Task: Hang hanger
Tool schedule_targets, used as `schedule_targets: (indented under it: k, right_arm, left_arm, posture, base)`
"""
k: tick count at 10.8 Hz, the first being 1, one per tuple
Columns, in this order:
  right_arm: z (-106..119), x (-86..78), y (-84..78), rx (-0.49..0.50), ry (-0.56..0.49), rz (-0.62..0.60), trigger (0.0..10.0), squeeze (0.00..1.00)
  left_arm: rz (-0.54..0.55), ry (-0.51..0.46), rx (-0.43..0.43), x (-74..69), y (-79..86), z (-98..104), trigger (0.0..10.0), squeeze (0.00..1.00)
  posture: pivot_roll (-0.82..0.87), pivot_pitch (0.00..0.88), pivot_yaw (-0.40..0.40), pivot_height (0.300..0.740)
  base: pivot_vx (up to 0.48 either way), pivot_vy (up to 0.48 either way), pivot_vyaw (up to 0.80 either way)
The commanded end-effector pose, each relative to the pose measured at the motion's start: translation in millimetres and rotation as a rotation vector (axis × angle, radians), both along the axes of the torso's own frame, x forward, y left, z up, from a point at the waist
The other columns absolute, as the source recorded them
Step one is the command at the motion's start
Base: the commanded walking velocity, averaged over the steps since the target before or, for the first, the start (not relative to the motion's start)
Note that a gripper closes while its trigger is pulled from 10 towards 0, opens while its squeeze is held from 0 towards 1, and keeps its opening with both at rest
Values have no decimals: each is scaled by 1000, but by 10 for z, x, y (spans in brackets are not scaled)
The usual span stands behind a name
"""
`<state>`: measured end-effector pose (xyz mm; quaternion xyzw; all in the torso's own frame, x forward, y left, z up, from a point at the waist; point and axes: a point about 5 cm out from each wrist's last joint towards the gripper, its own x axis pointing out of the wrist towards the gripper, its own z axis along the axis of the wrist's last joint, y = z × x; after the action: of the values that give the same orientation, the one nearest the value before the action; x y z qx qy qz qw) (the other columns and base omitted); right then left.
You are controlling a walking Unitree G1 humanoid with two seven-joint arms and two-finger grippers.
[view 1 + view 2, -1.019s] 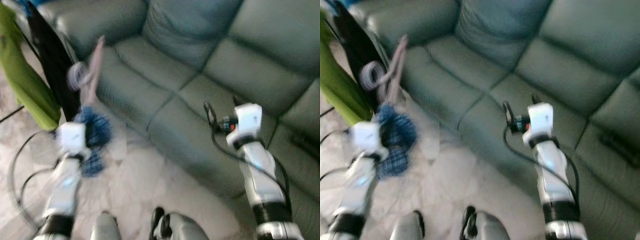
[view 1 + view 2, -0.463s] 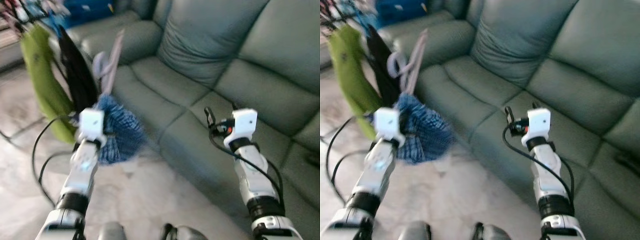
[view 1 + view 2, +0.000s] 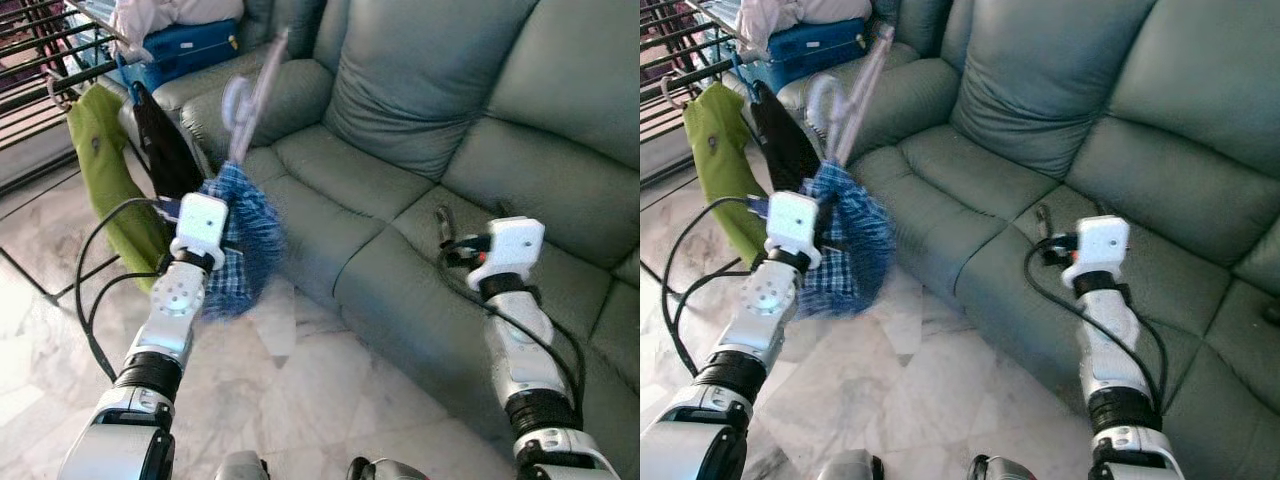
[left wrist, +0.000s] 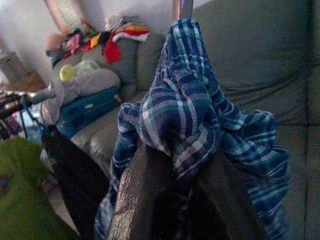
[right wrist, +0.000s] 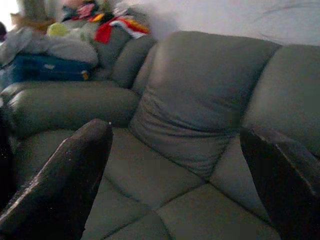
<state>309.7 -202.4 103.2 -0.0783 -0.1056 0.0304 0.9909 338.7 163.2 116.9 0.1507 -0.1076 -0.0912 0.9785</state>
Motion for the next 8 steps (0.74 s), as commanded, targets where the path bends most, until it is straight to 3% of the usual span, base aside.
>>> schedule_targets:
  k: [1, 2, 3, 5, 8]
  right_arm:
    - [-1, -17, 36, -9, -13, 8, 10000, 0]
    - [-57, -72, 1, 1, 8, 14, 10000, 0]
    - [-97, -98, -81, -4, 43, 27, 10000, 0]
    - [-58, -25, -219, -33, 88, 80, 10000, 0]
    - [-18, 30, -238, -8, 126, 174, 10000, 0]
  left_arm:
    - [-67, -21, 19, -5, -3, 51, 10000, 0]
    - [-231, -20, 34, -39, -81, 73, 10000, 0]
    - [-323, -9, 81, -32, -111, 109, 10000, 0]
    - [-616, 58, 230, -66, -232, 153, 10000, 0]
    - [-803, 58, 239, -66, -234, 370, 10000, 0]
  posture:
    - [-76, 0, 59, 740]
    - [-77, 6, 55, 740]
    - [-68, 16, 47, 740]
    - [-58, 25, 39, 740]
    - [-62, 38, 45, 740]
  base:
    - [0, 0, 0]
    - [0, 0, 0]
    - [0, 0, 0]
    - [0, 0, 0]
    - [0, 0, 0]
